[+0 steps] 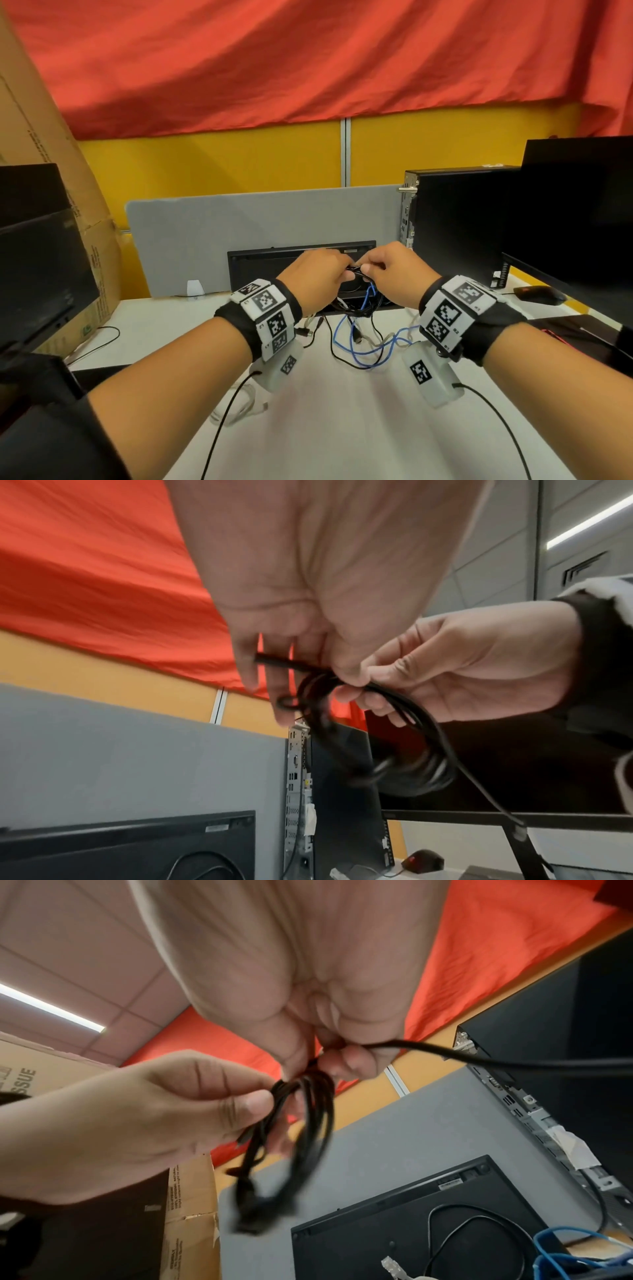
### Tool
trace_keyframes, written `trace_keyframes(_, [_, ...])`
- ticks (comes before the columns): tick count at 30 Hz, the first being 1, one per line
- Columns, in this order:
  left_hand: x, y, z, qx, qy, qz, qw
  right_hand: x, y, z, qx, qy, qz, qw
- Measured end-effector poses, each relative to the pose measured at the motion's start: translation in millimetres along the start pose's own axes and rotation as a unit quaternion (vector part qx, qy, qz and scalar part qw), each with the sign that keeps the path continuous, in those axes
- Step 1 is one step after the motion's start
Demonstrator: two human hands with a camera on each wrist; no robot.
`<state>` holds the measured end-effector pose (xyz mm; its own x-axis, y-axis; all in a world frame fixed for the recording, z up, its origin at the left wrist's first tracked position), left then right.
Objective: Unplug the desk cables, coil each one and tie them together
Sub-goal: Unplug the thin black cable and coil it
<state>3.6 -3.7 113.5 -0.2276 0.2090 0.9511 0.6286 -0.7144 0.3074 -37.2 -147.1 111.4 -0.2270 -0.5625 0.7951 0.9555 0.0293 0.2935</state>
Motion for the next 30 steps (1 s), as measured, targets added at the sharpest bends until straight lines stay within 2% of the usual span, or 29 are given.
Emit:
trace_keyframes(2, [-2, -1, 1, 0.035, -0.066, 0.035, 0.997, 2, -1, -4, 0.009, 0.019, -0.018, 1.000])
trace_keyframes(6, [-5, -10, 3, 0.038, -0.254, -0.008, 0.967, 9, -1, -12, 0.023, 0.005, -0.090, 0.996])
trace_keyframes(9, [-3, -12, 0, 0.039, -0.263, -0.046, 0.963, 9, 0, -17, 0.001, 0.005, -0.122, 0.993])
trace_keyframes(11, [-3, -11, -2, 0.040, -0.230, -0.058, 0.971, 6, 3, -17, -0.040, 0.126, -0.102, 0.986])
trace_keyframes(13, [-6, -8, -3, 0.043, -0.199, -0.059, 0.977, 3, 3, -10, -0.097, 0.314, -0.060, 0.943])
trace_keyframes(14, [-8, -8, -3, 0.046, -0.185, -0.058, 0.980, 2, 2, -6, -0.112, 0.377, -0.049, 0.918])
trace_keyframes(15, [-10, -8, -3, 0.050, -0.177, -0.058, 0.981, 2, 2, -3, -0.112, 0.387, -0.049, 0.914])
trace_keyframes(18, [-12, -8, -1, 0.052, -0.181, -0.056, 0.981, 2, -3, 2, -0.045, 0.201, -0.066, 0.976])
trace_keyframes(20, [-11, -9, -1, 0.048, -0.198, -0.058, 0.977, -2, -9, 4, 0.002, 0.080, -0.044, 0.996])
trace_keyframes(22, [-11, -10, -2, 0.034, -0.210, -0.064, 0.975, -5, -11, 6, 0.033, 0.024, -0.059, 0.997])
trace_keyframes(25, [-10, -13, -4, 0.009, -0.233, -0.091, 0.968, -8, -9, 4, 0.030, -0.005, -0.111, 0.993])
trace_keyframes(30, [-10, -11, -2, 0.029, -0.293, -0.128, 0.947, -13, -10, 6, 0.042, -0.016, -0.133, 0.990])
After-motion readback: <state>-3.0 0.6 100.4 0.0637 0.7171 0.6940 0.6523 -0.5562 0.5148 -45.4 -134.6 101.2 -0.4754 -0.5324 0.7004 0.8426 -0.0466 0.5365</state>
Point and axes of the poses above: each hand's wrist, its own y-axis towards the middle knuckle, its own x-axis out of the back of the hand, z = x × y, the point moved 2 cm from there along y, towards the middle knuckle, and after that the axes turned 3 degrees about z, right-handed, at the moved point
